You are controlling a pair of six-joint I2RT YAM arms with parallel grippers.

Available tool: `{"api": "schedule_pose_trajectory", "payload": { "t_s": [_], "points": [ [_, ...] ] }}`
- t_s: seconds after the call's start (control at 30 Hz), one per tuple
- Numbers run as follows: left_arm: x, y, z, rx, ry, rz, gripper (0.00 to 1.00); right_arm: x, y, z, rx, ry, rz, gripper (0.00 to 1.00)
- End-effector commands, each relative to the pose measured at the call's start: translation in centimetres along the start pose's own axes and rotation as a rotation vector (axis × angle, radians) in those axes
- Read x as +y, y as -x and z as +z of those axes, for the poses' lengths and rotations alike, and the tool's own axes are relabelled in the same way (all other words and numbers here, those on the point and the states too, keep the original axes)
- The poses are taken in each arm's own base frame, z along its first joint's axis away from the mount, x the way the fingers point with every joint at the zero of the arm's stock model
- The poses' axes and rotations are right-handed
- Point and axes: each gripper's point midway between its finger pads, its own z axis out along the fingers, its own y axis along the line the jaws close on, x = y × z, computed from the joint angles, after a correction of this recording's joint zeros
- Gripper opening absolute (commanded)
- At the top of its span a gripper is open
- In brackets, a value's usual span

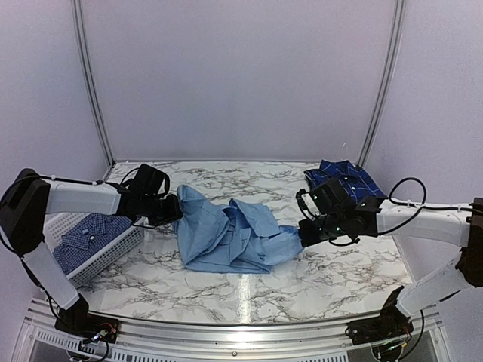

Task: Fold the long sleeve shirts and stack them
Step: Flatten out the crumpled shirt at the center of the board.

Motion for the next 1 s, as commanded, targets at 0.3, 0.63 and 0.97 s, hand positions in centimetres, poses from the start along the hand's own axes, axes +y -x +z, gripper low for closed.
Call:
{"api": "schedule_pose_trajectory", "payload": {
  "t_s": [0.3,0.63,0.97],
  "points": [
    [0.3,10.6,5.6,-0.033,0.106,0.027,0.11,11.1,-6.2,-1.5,0.15,0.285,-0.227,0.01],
    [-5.1,12.3,5.0,-0.062,0.012,0.152,0.64,9.4,6.4,-2.7,-0.174,0.154,-0.152,0.81],
    [-4.1,13.3,0.6,-0.158,0.095,0.127,0.83,13.3,14.5,4.3,-0.311,0.213,-0.4,0.82]
  ]
}}
